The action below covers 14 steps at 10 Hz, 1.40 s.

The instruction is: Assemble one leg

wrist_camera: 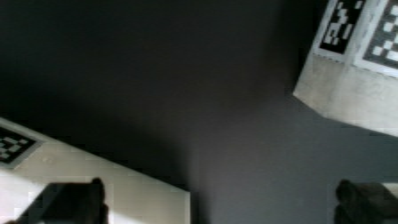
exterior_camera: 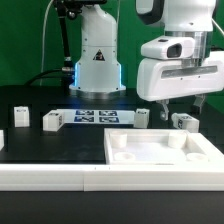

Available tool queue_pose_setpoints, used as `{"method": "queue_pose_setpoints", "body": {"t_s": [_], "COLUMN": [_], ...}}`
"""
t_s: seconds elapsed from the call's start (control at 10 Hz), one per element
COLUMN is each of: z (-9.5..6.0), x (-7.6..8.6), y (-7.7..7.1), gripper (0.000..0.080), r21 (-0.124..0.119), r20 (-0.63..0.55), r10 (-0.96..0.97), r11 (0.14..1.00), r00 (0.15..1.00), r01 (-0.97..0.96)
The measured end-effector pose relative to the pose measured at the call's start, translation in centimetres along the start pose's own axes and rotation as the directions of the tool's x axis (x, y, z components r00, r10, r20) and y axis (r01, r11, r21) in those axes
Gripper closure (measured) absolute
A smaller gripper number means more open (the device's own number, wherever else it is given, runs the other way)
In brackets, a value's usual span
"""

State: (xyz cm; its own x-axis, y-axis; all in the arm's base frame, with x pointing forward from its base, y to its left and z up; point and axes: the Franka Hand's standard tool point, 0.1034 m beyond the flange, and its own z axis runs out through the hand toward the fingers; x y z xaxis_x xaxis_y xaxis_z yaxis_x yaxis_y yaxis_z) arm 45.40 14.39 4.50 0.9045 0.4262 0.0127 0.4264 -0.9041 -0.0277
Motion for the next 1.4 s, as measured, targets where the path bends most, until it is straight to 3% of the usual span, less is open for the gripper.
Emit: {"method": "queue_pose_setpoints", "body": {"t_s": [0.3,0.7,0.9,1.0,1.1,1.4], "z": [0.2,0.4,0.4,0.5,0.3,0.1], "x": [-0.1,0.1,0.0,-0.4,-0.9,-0.3], "y": [-0.7,-4.2,-4.0,-4.0,-3.9,-4.1], "gripper": [0.0151,0.0151,0.0151,0.0151,0.0151,0.0151], "r21": [0.011,0.017,0.014,0.011,0.001,-0.007], "r20": [0.002,0.014,0.027,0.062,0.170,0.355], "r10": [0.149,0.126,0.116,0.114,0.115,0.108], "r11": [0.989,0.992,0.993,0.993,0.993,0.994], "r00": [0.989,0.992,0.993,0.992,0.979,0.929], "r01": [-0.149,-0.126,-0.116,-0.115,-0.117,-0.113]}}
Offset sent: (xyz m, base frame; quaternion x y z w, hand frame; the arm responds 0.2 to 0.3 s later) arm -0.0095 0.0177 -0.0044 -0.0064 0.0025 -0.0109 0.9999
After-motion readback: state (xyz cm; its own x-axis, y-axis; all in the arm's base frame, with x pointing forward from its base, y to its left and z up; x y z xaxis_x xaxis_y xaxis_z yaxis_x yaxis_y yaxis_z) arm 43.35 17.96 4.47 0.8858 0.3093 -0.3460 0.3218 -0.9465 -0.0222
